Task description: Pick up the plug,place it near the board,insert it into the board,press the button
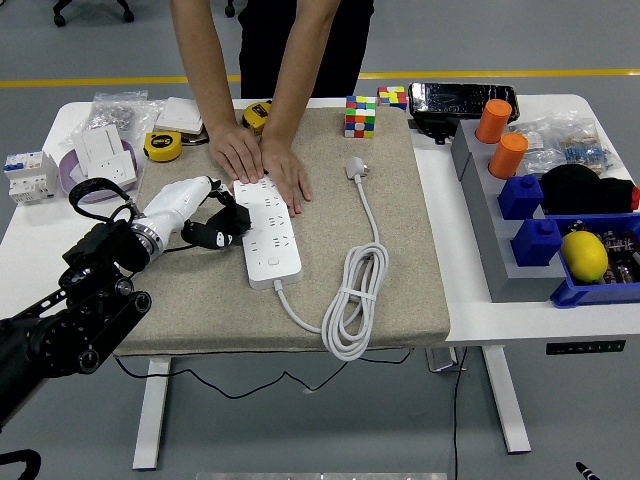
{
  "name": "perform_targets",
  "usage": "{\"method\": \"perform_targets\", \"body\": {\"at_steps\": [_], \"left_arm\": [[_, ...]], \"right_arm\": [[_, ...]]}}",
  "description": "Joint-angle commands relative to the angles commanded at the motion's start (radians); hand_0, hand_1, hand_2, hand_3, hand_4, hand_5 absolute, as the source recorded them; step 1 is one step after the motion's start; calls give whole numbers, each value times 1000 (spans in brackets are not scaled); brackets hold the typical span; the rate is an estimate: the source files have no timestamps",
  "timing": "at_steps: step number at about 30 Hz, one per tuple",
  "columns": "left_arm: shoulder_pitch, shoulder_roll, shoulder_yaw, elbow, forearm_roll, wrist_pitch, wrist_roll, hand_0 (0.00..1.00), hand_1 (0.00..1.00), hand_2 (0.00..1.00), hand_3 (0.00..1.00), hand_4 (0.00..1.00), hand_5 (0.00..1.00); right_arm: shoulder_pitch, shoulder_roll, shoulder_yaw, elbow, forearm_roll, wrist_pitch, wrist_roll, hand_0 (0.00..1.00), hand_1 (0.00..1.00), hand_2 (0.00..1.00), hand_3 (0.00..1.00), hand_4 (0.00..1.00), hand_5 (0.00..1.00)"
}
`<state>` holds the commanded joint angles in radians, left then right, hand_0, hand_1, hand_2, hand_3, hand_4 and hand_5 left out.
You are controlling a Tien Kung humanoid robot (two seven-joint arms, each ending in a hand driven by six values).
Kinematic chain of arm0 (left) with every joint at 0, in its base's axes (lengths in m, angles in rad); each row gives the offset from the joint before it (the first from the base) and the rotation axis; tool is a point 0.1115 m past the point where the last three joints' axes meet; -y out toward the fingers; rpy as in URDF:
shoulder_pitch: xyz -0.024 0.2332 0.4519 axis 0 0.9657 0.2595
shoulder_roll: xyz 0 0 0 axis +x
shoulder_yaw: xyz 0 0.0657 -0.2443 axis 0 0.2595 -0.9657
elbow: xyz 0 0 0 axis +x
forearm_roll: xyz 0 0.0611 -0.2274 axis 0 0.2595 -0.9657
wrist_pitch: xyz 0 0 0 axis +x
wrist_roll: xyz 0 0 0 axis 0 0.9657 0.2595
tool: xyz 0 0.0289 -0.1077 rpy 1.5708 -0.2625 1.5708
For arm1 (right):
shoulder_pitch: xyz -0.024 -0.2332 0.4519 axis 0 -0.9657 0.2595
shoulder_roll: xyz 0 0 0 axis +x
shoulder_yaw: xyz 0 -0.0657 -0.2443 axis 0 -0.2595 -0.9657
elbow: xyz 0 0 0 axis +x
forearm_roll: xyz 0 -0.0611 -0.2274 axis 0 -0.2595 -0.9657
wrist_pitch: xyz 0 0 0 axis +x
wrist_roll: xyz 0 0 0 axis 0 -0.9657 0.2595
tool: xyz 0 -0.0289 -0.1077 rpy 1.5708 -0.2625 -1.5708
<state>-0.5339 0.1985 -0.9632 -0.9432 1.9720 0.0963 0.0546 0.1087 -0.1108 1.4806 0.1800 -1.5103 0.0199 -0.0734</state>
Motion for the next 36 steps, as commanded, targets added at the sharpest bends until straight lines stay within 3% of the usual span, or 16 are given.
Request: {"method": "perform_targets", "body": {"at_steps": [1,12,13,18,19,21,24,25,27,30,32,36], "left_arm": [[0,1,0,-1,0,-1,0,804,815,764,772,875,35],[13,15,-7,-37,2,-38,12,808,824,771,784,914,45],[18,18,-15,-48,-2,-49,14,856,896,862,845,998,196],[52,20,-77,-105,-47,-107,17,856,896,862,845,998,196],[62,19,-92,-117,-62,-112,15,985,998,998,956,998,600],[88,12,-134,-147,-102,-109,7,985,998,998,956,998,600],[134,-7,-195,-194,-169,-71,-11,985,998,998,956,998,600],[149,-13,-212,-209,-186,-53,-18,998,998,998,998,998,998],[194,-38,-260,-255,-238,-8,-42,998,998,998,998,998,998],[248,-64,-311,-313,-287,15,-48,998,998,998,998,998,998],[286,-76,-335,-352,-306,22,-43,998,998,998,998,998,998],[329,-80,-350,-374,-328,11,-33,998,998,998,998,998,998]], "right_arm": [[0,0,1,0,-1,0,0,826,758,749,781,998,974],[-2,0,4,0,-5,1,1,826,758,749,781,998,973],[-2,0,3,0,-4,1,2,826,758,749,780,998,970],[-5,1,3,0,-5,1,1,826,758,749,780,998,970],[-5,2,4,0,-5,0,1,826,758,749,781,998,968],[-5,2,3,0,-5,0,1,826,758,749,781,998,968],[-6,3,4,0,-5,0,1,826,758,749,781,998,968],[-6,3,5,0,-6,0,1,826,758,749,781,998,967],[-7,4,5,0,-5,-1,1,826,758,749,781,998,967],[-8,5,5,0,-3,-1,1,826,758,749,781,998,967],[-9,7,5,0,-2,-1,1,826,758,750,781,998,967],[-9,7,5,0,1,-2,2,826,758,750,781,998,967]]}}
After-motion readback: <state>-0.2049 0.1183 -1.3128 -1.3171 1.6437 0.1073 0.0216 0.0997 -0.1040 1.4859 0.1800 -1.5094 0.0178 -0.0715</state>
